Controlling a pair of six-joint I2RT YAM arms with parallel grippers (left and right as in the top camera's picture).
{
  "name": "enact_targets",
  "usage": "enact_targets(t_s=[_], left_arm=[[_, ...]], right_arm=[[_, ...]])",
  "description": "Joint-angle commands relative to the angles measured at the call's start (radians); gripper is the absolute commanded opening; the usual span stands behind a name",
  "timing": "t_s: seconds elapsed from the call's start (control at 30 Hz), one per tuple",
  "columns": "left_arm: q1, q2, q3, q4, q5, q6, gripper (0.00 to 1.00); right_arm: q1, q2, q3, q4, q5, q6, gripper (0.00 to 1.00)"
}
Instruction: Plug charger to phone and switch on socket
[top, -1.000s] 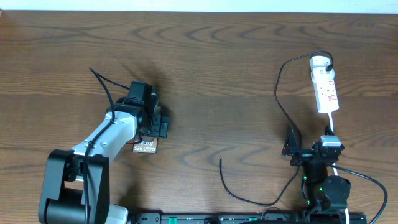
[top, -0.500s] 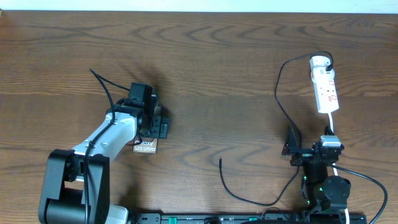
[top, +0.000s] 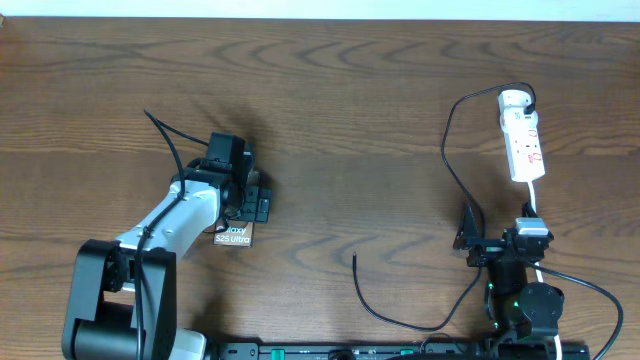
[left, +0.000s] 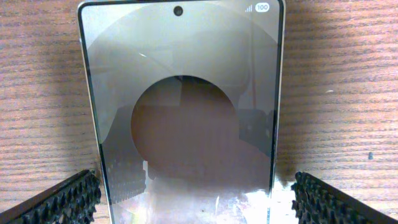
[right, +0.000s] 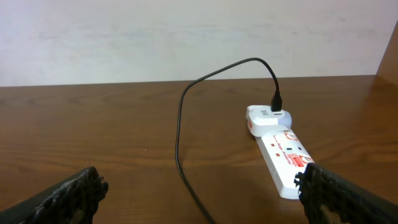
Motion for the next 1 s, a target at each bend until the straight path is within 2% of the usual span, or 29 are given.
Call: enact_targets(t_s=[0.0,0.97], left_arm=[[0.0,0.013,-0.022,-0.002,-0.02,0.009,0.98],[0.0,0.013,-0.05,0.035,-0.027,0.009,0.98]], right_arm=[[0.011,-0.005,-0.001,-0.005,0.001,0.013,0.99],[0.011,-0.005,-0.001,-0.005,0.001,0.013,0.99]])
